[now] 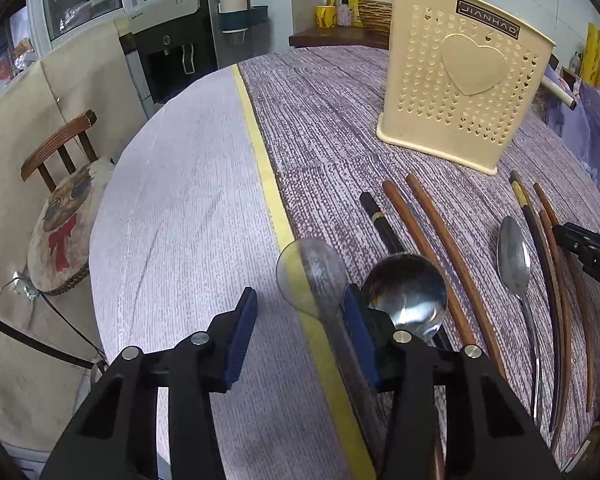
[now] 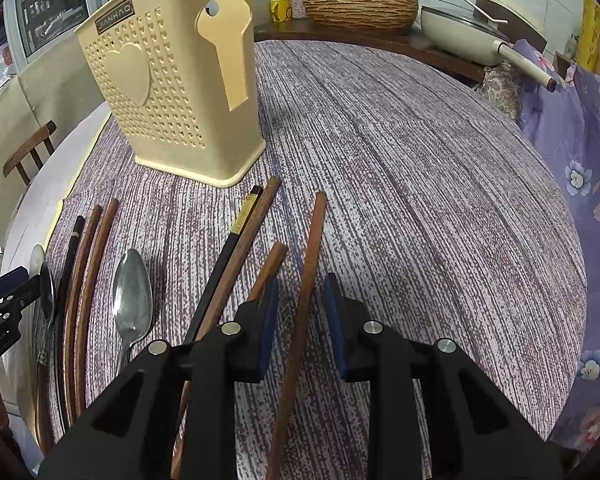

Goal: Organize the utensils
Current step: 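Close right tool on the chopstick while left tool closes on the spoon, then lift the chopstick with right tool and spoon with left tool over the cream holder, then open right tool dropping chopstick into holder while left tool releases spoon into it, then withdraw both tools back over the remaining utensils, then grasp another wooden chopstick with right tool while left tool grasps a round silver spoon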

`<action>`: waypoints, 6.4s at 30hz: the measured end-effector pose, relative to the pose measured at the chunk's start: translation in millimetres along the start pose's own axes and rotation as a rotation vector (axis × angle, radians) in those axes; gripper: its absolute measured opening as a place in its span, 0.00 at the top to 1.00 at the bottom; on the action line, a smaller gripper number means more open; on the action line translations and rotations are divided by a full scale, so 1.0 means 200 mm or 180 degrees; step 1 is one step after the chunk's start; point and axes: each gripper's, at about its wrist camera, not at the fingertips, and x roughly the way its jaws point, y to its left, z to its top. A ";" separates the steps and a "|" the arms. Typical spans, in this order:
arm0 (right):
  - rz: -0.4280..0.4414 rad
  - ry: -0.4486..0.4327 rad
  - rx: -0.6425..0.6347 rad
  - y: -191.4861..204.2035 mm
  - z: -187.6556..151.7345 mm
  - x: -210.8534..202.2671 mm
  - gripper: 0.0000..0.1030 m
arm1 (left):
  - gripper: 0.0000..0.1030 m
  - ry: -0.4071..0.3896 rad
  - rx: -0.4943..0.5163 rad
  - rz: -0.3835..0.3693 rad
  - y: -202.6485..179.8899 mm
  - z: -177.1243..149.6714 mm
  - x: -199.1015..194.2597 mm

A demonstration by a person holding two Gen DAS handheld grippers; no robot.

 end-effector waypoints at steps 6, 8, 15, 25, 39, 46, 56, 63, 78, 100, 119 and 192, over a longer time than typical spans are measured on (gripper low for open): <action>-0.0068 -0.0005 0.0076 -0.01 0.06 0.05 0.76 | 0.57 0.0034 -0.0045 0.0023 -0.01 0.03 0.02; -0.0073 -0.0004 0.0109 -0.02 0.08 0.06 0.76 | 0.57 0.0040 -0.0058 0.0034 -0.01 0.03 0.02; -0.0099 0.0015 0.0135 -0.03 0.10 0.08 0.78 | 0.63 0.0066 -0.0107 0.0068 -0.04 0.04 0.02; -0.0088 0.0046 0.0171 -0.08 0.15 0.11 0.91 | 0.65 0.0091 -0.0104 0.0027 -0.05 0.06 0.02; 0.0370 -0.0275 0.0468 -0.19 0.22 -0.03 0.92 | 0.65 -0.0305 -0.0151 -0.0332 -0.03 0.18 -0.11; 0.0614 -0.0780 0.0392 -0.19 0.25 -0.34 0.92 | 0.65 -0.0732 -0.0173 -0.0416 0.00 0.27 -0.31; 0.0716 -0.1157 0.0177 -0.20 0.26 -0.64 0.92 | 0.65 -0.1043 -0.0109 -0.0436 -0.01 0.34 -0.45; 0.0804 -0.1207 0.0116 -0.22 0.25 -0.70 0.92 | 0.65 -0.1081 -0.0066 -0.0541 -0.01 0.36 -0.49; 0.1071 -0.1817 -0.0104 -0.09 0.65 -1.11 0.92 | 0.65 -0.1609 0.0000 -0.0861 -0.03 0.79 -0.83; 0.0738 -0.2056 0.0093 0.08 0.91 -0.73 0.92 | 0.65 -0.1373 0.0162 -0.0531 -0.23 0.98 -0.32; 0.0673 -0.1977 0.0303 -0.04 0.93 -0.67 0.92 | 0.64 -0.1163 0.0290 -0.0520 -0.30 0.90 -0.15; 0.0185 -0.0095 0.0088 0.03 -0.18 -0.14 0.57 | 0.29 -0.0349 0.0053 -0.0312 -0.05 -0.14 -0.14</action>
